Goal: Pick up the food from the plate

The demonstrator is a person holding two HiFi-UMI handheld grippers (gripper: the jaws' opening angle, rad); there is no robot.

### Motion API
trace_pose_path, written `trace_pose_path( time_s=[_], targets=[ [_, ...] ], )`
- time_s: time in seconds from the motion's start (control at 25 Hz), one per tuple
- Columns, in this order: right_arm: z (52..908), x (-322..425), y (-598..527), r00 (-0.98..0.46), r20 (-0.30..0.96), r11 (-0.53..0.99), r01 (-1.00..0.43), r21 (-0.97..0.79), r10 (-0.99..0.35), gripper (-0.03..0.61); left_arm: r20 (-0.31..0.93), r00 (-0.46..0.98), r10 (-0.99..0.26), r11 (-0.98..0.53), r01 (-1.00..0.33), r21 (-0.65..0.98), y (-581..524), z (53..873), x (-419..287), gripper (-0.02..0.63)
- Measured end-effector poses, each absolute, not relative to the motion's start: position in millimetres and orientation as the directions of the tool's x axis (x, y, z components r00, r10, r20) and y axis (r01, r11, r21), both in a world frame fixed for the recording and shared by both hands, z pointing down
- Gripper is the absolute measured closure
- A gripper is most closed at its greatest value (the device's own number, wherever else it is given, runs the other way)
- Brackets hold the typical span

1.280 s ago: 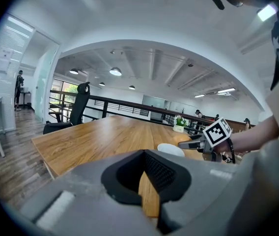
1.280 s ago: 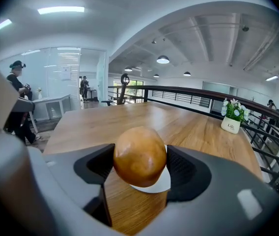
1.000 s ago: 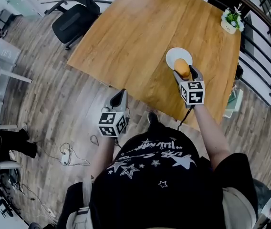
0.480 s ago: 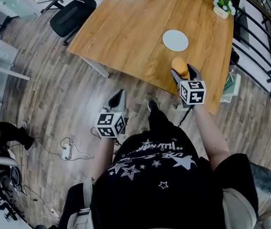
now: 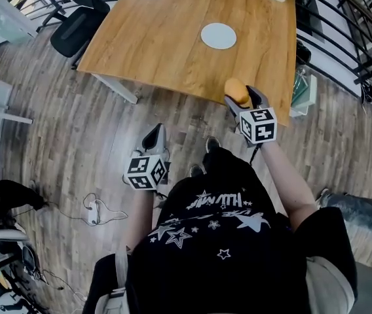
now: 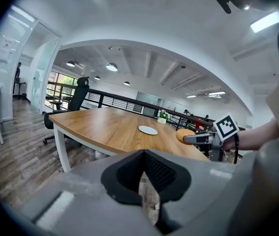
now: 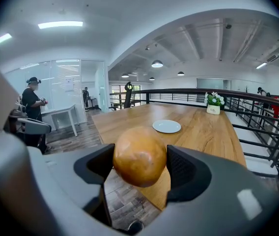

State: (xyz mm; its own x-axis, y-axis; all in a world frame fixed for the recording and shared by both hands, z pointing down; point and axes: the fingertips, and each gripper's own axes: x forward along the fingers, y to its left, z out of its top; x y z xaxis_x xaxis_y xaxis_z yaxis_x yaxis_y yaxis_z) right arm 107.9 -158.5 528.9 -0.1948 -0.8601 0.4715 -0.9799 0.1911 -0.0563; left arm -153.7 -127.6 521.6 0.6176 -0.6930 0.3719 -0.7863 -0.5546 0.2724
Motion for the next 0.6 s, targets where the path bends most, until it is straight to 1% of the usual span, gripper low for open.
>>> trace_pose_path(
  time_s=[0.32,0.6],
  targets=[
    [519,117,-142,-0.208,0.453,0.205,-0.977,-0.058,-0.867,0.244,0.354,0.62,-0.7,-0.574,-0.784,0.237,-118,509,-141,0.612],
    [514,130,-116,-0.273,0.446,0.285,-0.958,-0.041,-0.852,0.245,0.338,0.606,-0.72,-0.563,-0.795,0.225,-99,497,-109,0.612]
  ],
)
